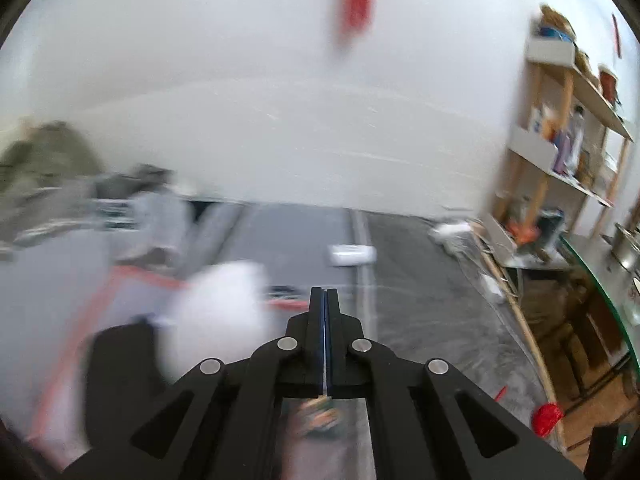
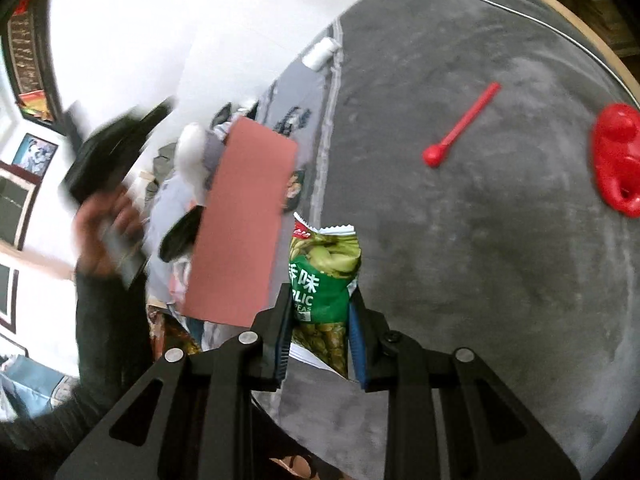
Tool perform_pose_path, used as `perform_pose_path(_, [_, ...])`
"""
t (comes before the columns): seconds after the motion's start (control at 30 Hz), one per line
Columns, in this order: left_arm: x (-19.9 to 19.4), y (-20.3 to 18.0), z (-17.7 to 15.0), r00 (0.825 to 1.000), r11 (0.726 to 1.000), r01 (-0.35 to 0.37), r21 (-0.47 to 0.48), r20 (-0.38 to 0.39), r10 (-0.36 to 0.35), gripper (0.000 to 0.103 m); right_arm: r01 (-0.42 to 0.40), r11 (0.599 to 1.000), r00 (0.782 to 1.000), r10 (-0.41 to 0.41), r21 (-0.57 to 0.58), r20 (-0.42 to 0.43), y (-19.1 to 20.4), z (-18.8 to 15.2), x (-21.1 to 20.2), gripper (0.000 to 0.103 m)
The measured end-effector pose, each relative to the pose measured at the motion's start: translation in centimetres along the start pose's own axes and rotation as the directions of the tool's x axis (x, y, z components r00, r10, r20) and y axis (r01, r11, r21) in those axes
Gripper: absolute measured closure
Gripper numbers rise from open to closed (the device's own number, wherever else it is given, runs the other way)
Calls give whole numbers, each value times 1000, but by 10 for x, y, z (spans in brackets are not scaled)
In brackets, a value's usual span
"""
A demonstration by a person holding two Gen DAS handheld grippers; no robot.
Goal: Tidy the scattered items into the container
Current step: 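Grasp the green snack bag with the right gripper, drop it into the box, then grasp the white pill bottle with the right gripper, drop it into the box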
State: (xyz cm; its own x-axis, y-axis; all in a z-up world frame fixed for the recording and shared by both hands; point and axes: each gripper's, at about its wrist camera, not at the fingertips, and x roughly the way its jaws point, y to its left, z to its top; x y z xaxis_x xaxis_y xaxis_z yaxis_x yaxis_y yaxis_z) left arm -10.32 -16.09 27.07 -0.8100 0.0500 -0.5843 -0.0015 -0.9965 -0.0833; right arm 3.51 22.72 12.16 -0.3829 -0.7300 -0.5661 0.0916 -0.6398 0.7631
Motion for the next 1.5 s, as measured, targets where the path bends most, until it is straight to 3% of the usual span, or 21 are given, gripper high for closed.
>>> perform_pose_path(0.03, [-11,16,-6,1000,1000,-19,-11,-22,18,97,-7,1000,1000,7,-14,3,8,-4,2,79])
perform_pose_path(0.07, [-15,28,-11,998,999,-36,-35,-48,35,88,-12,999,1000,12,-32,6,17,-8,3,79])
perform_pose_path(0.13, [-23,65,-32,993,985,-103,-141,-79,93,12,-16,997,1000,17,-78,7,36,-17,6,79])
perform_pose_path(0.17, [-30,86,-48,991,967,-131,-219,-57,122,3,-21,994,1000,22,-105,7,49,-24,7,79])
perform_pose_path(0.2, [-36,102,-62,989,950,-148,-275,-30,146,2,-30,991,999,32,-131,12,62,-23,17,79])
perform_pose_path(0.3, [-44,134,-86,972,918,-235,-320,-64,227,2,-33,967,998,45,-254,42,120,-41,23,79])
perform_pose_path(0.4, [-59,154,-93,969,873,-230,-430,-18,246,2,-4,912,997,36,-410,69,194,-48,50,79])
perform_pose_path(0.5, [-69,171,-97,971,834,-200,-514,13,241,2,-26,878,997,59,-479,54,246,-45,85,78])
perform_pose_path(0.57, [-74,181,-105,971,801,-187,-569,18,240,2,75,856,996,-43,-511,74,268,-33,118,58])
perform_pose_path(0.6, [-76,187,-108,976,788,-163,-594,21,217,2,128,849,992,-105,-513,75,270,-28,130,12])
perform_pose_path(0.63, [-75,191,-111,986,779,-119,-615,21,168,2,157,850,988,-139,-503,74,268,-20,138,3])
perform_pose_path(0.7, [-72,191,-113,992,775,-90,-625,16,128,2,122,877,990,-74,-464,120,250,4,128,8])
perform_pose_path(0.8, [-68,185,-109,986,784,-121,-609,18,166,2,184,923,965,-103,-338,243,203,59,109,12])
perform_pose_path(0.93, [-68,161,-99,982,810,-124,-573,47,183,2,86,996,972,-78,-26,221,112,174,128,16])
perform_pose_path(1.03, [-62,144,-95,983,835,-117,-538,55,174,2,-27,988,978,-5,150,208,57,231,168,16])
perform_pose_path(1.17, [-56,134,-92,984,838,-125,-532,39,171,2,-187,893,969,98,408,229,-13,283,247,22])
perform_pose_path(1.3, [-45,130,-92,985,850,-153,-504,-11,171,2,-126,877,971,12,465,239,-40,326,298,22])
perform_pose_path(1.37, [-38,128,-93,983,857,-175,-484,-41,178,2,-139,868,967,14,476,256,-49,338,314,23])
perform_pose_path(1.4, [-35,128,-94,982,858,-185,-479,-57,180,2,-130,881,964,4,455,267,-47,343,314,33])
perform_pose_path(1.43, [-33,128,-94,982,858,-187,-479,-63,179,2,-65,906,968,-44,419,245,-42,346,315,60])
perform_pose_path(1.5, [-32,128,-94,979,853,-199,-483,-67,191,2,-38,927,974,-49,373,222,-36,346,315,60])
